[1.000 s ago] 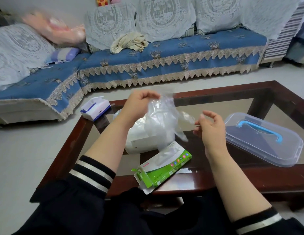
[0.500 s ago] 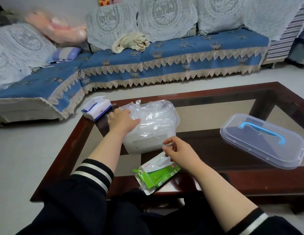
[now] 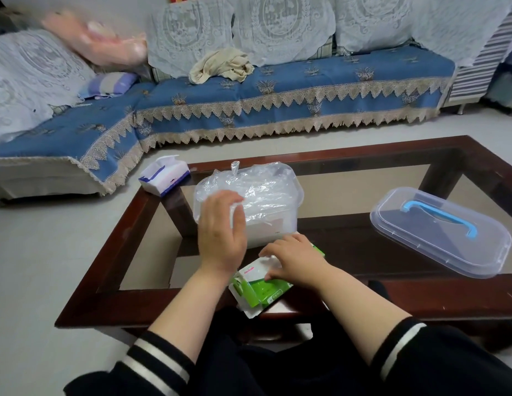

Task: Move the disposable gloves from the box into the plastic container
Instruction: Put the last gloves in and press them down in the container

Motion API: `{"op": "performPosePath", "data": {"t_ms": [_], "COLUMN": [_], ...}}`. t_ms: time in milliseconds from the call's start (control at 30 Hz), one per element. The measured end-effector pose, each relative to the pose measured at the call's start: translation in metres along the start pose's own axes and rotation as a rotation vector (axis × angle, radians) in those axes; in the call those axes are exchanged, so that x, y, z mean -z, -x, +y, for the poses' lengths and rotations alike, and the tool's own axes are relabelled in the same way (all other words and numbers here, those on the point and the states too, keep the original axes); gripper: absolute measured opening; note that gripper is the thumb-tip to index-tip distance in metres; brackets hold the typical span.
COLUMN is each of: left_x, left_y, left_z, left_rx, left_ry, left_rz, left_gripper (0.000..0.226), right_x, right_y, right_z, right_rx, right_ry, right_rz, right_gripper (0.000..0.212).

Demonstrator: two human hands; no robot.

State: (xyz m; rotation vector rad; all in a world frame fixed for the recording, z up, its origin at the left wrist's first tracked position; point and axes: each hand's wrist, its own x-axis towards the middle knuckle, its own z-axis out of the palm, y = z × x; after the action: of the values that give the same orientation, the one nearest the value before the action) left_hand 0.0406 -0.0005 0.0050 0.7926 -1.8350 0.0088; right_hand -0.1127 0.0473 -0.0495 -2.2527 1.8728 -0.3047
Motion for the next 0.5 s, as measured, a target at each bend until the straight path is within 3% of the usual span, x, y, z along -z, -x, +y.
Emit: {"op": "performPosePath", "data": {"t_ms": [67, 133, 267, 367, 501], "left_x": [0.001, -0.001, -0.007, -0.009, -0.012], "left_y": [0.021, 0.035, 0.047, 0.053, 0.054], "left_z": [0.005, 0.007, -0.005, -0.014, -0.020], "left_rx": [0.025, 0.183, 0.371, 0.411, 0.493], "left_ry": [0.106, 0.095, -0.047, -0.091, -0.055], "left_rz": [-0.186, -0.451, -0.916, -1.052, -1.025], "left_gripper": [0.014, 0.013, 0.069, 0.086, 0.087], "right_x": [-0.001, 0.001, 0.004, 0.007, 0.007], "right_y": [0.000, 0.001, 0.003, 0.004, 0.004], "right_z": [-0.002, -0.003, -0.005, -0.007, -0.008], "right_rx": [-0.033, -0.069, -0.128, -0.185, -0.236], "right_ry": [-0.009, -0.038, -0.126, -0.180, -0.248], "right_rz": [0.004, 0.013, 0.013, 0.047, 0.114], "right_gripper": [0.042, 0.031, 0.020, 0.019, 0.017]}}
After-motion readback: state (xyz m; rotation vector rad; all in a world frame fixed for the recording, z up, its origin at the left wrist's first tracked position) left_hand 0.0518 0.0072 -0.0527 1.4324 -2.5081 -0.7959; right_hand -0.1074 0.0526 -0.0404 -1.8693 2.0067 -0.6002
